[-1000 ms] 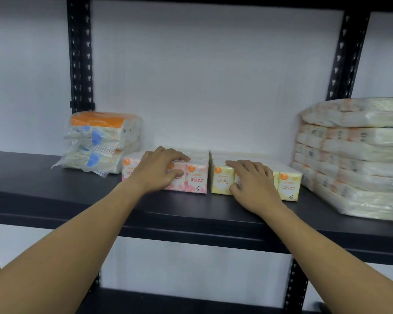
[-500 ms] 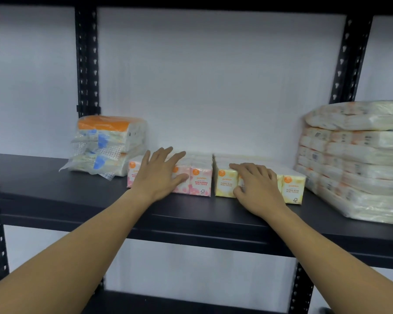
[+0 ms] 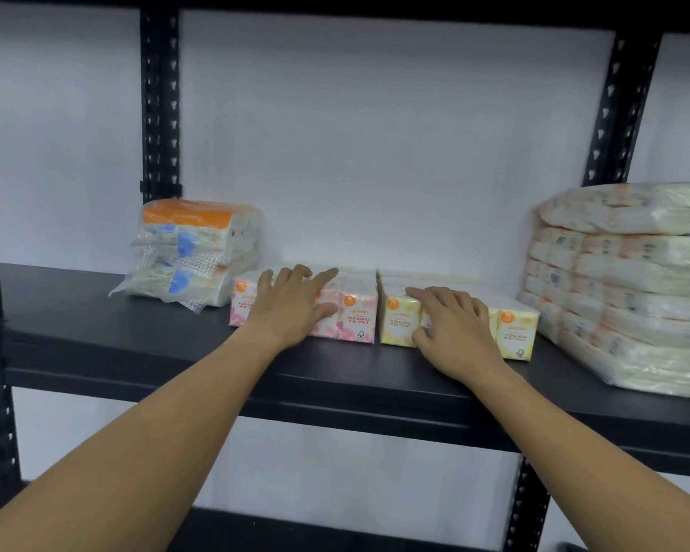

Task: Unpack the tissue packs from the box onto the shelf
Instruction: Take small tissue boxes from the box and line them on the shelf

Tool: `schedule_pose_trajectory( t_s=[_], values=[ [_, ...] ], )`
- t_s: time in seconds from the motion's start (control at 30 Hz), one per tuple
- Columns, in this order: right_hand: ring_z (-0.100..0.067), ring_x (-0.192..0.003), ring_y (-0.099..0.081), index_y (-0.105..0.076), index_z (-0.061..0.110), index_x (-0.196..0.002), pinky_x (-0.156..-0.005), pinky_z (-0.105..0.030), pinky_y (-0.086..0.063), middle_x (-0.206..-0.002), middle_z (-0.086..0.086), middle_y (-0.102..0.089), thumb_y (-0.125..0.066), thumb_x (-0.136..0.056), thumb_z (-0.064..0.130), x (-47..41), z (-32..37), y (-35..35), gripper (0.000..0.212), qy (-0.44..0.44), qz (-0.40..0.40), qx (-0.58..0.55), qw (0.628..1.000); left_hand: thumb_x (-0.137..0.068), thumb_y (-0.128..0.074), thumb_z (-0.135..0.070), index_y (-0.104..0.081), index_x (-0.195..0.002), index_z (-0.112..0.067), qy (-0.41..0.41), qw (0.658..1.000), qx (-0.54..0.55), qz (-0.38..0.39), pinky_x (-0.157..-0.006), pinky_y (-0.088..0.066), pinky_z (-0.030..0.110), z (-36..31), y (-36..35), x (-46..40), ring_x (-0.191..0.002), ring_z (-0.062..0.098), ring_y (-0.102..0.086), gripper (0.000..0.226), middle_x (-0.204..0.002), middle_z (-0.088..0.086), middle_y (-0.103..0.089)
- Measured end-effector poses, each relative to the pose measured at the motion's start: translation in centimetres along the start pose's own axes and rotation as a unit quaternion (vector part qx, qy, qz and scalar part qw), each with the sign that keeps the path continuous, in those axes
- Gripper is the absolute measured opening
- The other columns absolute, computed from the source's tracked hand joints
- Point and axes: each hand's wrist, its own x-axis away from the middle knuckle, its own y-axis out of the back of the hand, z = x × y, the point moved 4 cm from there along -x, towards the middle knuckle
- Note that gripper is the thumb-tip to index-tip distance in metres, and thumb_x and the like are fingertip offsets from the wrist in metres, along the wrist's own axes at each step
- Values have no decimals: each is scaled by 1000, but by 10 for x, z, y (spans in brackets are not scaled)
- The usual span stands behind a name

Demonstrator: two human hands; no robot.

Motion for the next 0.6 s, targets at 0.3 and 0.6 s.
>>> schedule_pose_trajectory(
  t_s=[0.3, 0.6],
  values=[
    [-22, -146, -24, -17, 34, -157, -119, -42, -12, -160, -1, -29, -47, -93, 28, 2, 6, 18, 70, -6, 94, -10, 996, -100, -30, -51, -13, -153, -33, 3, 999, -32, 38, -119, -4, 56, -16, 25, 16, -145, 28, -24, 58, -155, 9, -32],
    [-22, -138, -37, -39, 29, -149, -119, -45, -17, -151, 0, -42, -49, -92, 25, 46, 49, 52, 58, -9, 56, -110, 992, -100, -34, -46, -28, -150, -31, 7, 998, 61, 33, -119, -12, 53, -23, 51, 72, -143, 26, -27, 52, -156, 4, -31]
  ],
)
